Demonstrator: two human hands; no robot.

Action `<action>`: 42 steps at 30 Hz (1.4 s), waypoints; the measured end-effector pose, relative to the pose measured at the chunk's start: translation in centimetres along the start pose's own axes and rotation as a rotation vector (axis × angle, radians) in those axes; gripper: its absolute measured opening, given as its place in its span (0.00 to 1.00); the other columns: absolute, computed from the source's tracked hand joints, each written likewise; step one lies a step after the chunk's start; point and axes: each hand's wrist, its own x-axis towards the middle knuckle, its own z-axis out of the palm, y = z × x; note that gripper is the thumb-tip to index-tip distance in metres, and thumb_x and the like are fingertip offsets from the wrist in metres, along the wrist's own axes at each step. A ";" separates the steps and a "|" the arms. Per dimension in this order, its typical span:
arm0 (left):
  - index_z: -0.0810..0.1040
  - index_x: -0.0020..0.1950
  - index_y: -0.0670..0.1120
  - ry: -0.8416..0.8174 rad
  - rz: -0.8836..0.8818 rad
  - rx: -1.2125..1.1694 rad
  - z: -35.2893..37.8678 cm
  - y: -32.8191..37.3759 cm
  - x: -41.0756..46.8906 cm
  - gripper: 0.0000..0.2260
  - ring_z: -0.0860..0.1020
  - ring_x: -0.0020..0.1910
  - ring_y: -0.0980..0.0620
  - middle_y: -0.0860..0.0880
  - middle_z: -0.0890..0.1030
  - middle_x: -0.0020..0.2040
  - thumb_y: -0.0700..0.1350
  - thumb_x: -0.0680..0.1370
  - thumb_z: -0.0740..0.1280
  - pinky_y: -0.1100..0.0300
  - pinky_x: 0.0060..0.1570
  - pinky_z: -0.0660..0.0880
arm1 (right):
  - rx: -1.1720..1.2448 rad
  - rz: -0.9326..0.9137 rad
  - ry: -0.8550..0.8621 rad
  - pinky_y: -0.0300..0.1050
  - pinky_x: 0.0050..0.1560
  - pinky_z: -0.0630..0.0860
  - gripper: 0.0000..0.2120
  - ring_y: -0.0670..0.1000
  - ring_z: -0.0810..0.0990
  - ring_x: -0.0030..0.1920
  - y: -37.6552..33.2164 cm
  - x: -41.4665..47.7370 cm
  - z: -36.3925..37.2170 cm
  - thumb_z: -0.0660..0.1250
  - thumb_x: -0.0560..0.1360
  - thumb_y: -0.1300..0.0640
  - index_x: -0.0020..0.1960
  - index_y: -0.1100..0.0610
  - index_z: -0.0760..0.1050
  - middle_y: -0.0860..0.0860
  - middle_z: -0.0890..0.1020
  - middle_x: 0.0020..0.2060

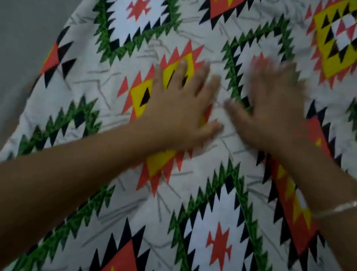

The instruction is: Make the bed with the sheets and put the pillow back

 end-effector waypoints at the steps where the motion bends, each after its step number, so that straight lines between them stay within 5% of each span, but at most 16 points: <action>1: 0.42 0.77 0.51 -0.006 0.030 0.029 0.6 0.5 -1.9 0.35 0.41 0.76 0.38 0.47 0.41 0.78 0.68 0.75 0.39 0.31 0.68 0.42 | -0.019 -0.099 -0.029 0.66 0.71 0.41 0.36 0.60 0.42 0.76 -1.5 -2.0 1.0 0.41 0.75 0.32 0.78 0.49 0.42 0.56 0.45 0.77; 6: 0.48 0.78 0.50 0.010 0.002 0.104 1.6 -0.8 -8.6 0.38 0.48 0.75 0.35 0.46 0.48 0.78 0.70 0.74 0.42 0.29 0.65 0.43 | -0.077 -0.056 0.012 0.72 0.68 0.40 0.33 0.63 0.47 0.76 -5.1 -8.7 2.7 0.43 0.76 0.38 0.78 0.52 0.49 0.58 0.52 0.77; 14: 0.53 0.77 0.41 -0.045 -0.053 0.125 0.9 -4.3 -20.1 0.41 0.51 0.73 0.30 0.35 0.54 0.75 0.70 0.75 0.49 0.26 0.64 0.49 | -0.071 -0.332 -0.037 0.71 0.68 0.38 0.38 0.62 0.44 0.76 -12.8 -14.2 3.2 0.44 0.75 0.34 0.78 0.55 0.45 0.57 0.47 0.77; 27: 0.59 0.75 0.37 -0.172 0.089 0.083 -0.1 -7.0 -35.1 0.41 0.54 0.75 0.36 0.36 0.58 0.75 0.68 0.75 0.51 0.35 0.69 0.54 | 0.054 -0.661 -0.084 0.63 0.73 0.47 0.40 0.59 0.48 0.76 -22.5 -23.3 4.7 0.49 0.75 0.35 0.76 0.61 0.53 0.60 0.53 0.76; 38: 0.64 0.72 0.37 -0.131 0.065 0.040 -0.2 -7.0 -47.9 0.36 0.62 0.72 0.37 0.35 0.64 0.72 0.63 0.76 0.54 0.35 0.68 0.57 | 0.151 -0.691 -0.112 0.63 0.73 0.46 0.43 0.59 0.51 0.76 -29.4 -32.8 4.7 0.56 0.71 0.34 0.76 0.61 0.56 0.59 0.57 0.75; 42: 0.73 0.59 0.38 -0.002 0.044 0.025 0.9 -6.4 -49.7 0.21 0.71 0.63 0.35 0.35 0.74 0.63 0.54 0.78 0.57 0.40 0.68 0.61 | 0.174 -0.716 -0.127 0.61 0.73 0.50 0.37 0.59 0.52 0.76 -30.6 -35.8 5.4 0.53 0.74 0.41 0.75 0.64 0.57 0.61 0.58 0.75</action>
